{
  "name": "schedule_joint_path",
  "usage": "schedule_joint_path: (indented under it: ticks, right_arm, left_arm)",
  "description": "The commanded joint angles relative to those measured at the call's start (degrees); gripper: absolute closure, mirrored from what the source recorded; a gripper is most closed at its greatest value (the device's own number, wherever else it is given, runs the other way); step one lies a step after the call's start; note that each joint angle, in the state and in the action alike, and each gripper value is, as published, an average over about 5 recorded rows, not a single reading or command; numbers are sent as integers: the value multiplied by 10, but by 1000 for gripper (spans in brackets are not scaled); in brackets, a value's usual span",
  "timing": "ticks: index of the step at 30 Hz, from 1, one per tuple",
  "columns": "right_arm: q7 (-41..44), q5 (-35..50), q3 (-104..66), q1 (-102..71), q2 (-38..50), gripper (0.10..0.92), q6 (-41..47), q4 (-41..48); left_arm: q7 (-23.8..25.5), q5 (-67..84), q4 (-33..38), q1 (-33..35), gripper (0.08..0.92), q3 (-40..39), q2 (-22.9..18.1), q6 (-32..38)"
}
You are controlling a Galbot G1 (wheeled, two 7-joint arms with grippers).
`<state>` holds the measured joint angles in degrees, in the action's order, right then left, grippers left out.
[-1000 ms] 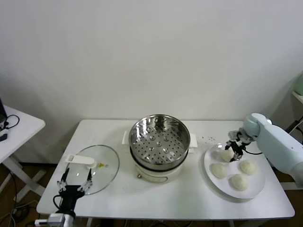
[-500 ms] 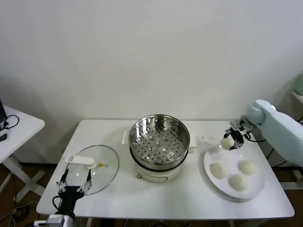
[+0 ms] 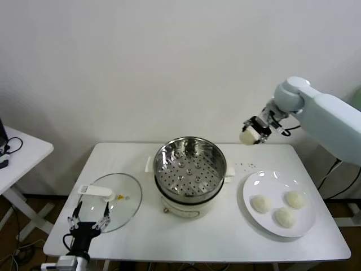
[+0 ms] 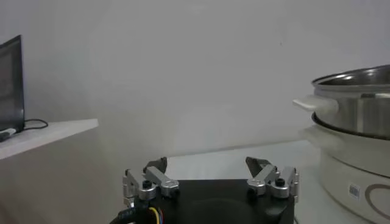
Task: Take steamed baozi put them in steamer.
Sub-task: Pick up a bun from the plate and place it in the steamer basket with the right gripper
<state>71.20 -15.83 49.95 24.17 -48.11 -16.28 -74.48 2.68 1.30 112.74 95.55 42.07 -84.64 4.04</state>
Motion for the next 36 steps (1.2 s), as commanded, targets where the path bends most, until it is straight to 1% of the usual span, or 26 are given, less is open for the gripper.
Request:
schedule_joint_path:
  ticks: [1, 12, 16, 25, 36]
  right_arm:
    - [-1, -36, 40, 47, -72, 381, -28, -87]
    - [-8, -176, 43, -24, -189, 381, -91, -31]
    - [-10, -214, 42, -54, -216, 381, -105, -6]
    - [-18, -266, 29, -106, -246, 382, -129, 48]
    - [-31, -353, -11, -142, -260, 376, -156, 72]
  left_arm:
    - [3, -4, 2, 2, 177, 0, 2, 1]
    - [3, -5, 3, 1, 177, 3, 2, 1]
    - [3, -4, 3, 1, 177, 6, 2, 0]
    - [4, -3, 0, 0, 177, 12, 3, 1]
    - [4, -2, -10, 0, 177, 8, 0, 5]
